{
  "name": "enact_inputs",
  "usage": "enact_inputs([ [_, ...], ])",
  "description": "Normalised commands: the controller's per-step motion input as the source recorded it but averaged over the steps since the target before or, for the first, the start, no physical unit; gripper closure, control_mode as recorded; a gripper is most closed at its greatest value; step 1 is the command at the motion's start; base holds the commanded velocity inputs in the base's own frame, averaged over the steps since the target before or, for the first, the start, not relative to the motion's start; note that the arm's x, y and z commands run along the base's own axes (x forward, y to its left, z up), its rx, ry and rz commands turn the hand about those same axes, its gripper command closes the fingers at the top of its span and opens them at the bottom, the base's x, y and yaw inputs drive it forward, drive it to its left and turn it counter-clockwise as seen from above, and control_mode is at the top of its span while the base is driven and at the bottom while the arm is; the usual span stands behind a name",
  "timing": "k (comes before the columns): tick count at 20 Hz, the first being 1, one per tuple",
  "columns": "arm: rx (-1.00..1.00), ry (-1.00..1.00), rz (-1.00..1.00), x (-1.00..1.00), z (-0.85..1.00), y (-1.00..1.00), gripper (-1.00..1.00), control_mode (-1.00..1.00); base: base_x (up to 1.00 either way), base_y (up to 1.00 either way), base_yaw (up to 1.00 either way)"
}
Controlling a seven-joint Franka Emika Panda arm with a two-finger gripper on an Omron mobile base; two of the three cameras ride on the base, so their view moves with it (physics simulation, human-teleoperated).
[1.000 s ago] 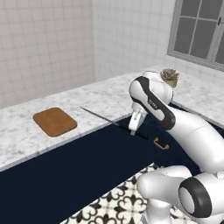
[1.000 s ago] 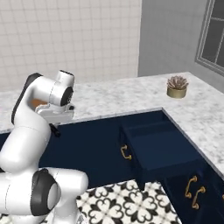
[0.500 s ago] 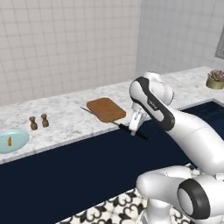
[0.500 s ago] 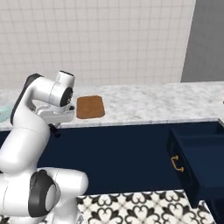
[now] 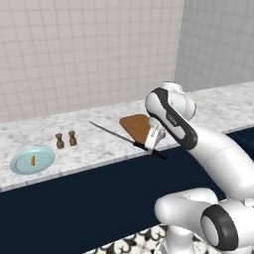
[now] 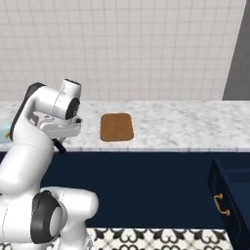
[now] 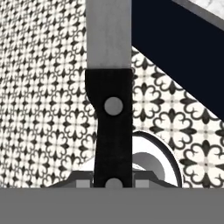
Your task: Pick up the knife from the drawer and place it on the cutting board. Then place the meat from the plate to the cutting board.
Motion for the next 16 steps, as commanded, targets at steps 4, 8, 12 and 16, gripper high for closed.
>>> enact_inputs([
  [4, 0.0, 0.0, 0.0, 0.0, 0.0, 0.0, 1.0, 1.0, 0.48, 0.36, 0.12],
  [8, 0.0, 0.0, 0.0, 0.0, 0.0, 0.0, 1.0, 1.0, 0.55, 0.34, 0.06],
  [12, 0.0, 0.0, 0.0, 0.0, 0.0, 0.0, 1.0, 1.0, 0.33, 0.59, 0.0],
  [16, 0.0, 0.0, 0.0, 0.0, 0.0, 0.0, 1.0, 1.0, 0.33, 0.41, 0.0],
])
